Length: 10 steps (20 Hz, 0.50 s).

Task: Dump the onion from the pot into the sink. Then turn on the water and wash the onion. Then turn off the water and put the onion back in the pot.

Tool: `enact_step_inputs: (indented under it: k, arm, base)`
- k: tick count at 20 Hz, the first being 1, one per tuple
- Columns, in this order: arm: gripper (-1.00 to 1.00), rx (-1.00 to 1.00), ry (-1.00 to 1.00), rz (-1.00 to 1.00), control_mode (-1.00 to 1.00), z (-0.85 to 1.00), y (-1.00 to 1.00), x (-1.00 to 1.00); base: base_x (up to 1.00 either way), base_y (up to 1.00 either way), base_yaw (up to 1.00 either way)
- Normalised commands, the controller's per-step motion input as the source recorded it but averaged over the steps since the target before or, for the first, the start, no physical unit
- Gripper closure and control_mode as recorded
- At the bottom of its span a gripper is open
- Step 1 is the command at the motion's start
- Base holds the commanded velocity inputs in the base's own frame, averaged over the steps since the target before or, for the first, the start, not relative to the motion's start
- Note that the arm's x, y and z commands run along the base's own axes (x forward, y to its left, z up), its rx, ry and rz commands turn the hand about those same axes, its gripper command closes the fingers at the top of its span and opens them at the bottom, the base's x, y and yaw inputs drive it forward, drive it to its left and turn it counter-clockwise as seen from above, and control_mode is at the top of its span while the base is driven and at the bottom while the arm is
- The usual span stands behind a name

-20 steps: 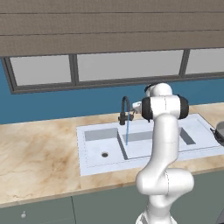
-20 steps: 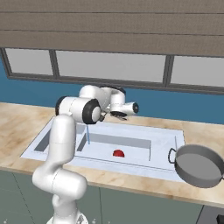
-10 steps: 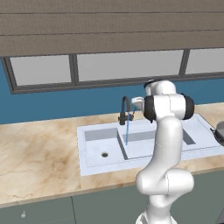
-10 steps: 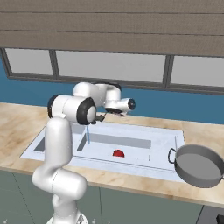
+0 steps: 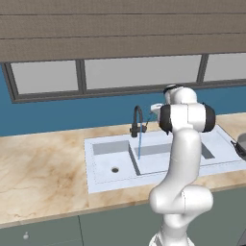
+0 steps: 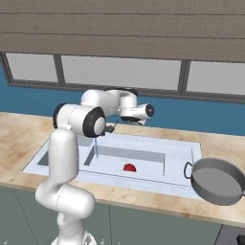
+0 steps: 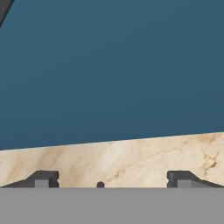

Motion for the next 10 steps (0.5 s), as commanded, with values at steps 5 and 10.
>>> enact_step_inputs:
  k: [5, 10]
  arm:
    - [-1.0, -0.1, 0.05, 0.0, -1.0, -0.28, -0.27, -0.03]
    - [-1.0, -0.08, 0.03, 0.0, -1.0, -0.32, -0.08, -0.21]
  base:
    - [0.0, 0.0, 0.0]
    - [0.0, 0.0, 0.0]
